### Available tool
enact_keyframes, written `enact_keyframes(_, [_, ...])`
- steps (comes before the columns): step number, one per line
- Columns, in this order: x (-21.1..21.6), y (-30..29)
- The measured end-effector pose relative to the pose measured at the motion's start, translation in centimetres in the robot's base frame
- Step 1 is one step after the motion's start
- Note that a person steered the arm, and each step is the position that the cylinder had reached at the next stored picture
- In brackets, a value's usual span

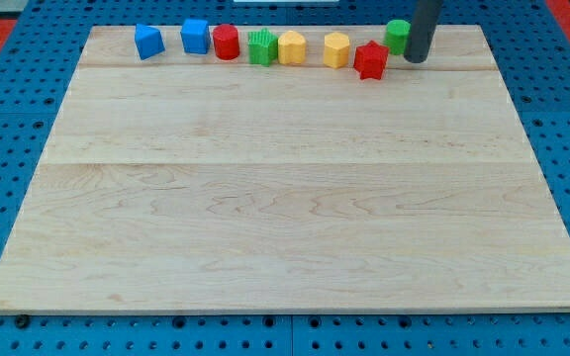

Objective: Move the red star to the left side of the green circle

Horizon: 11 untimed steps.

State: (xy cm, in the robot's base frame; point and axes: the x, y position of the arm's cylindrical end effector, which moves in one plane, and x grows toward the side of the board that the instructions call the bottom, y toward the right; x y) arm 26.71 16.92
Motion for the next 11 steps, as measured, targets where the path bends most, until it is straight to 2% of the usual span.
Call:
enact_keyframes(2, [3.8,-3.1])
enact_keyframes(7, [-0.7,-5.8])
enact_keyframes(11, [-1.5,-5.2])
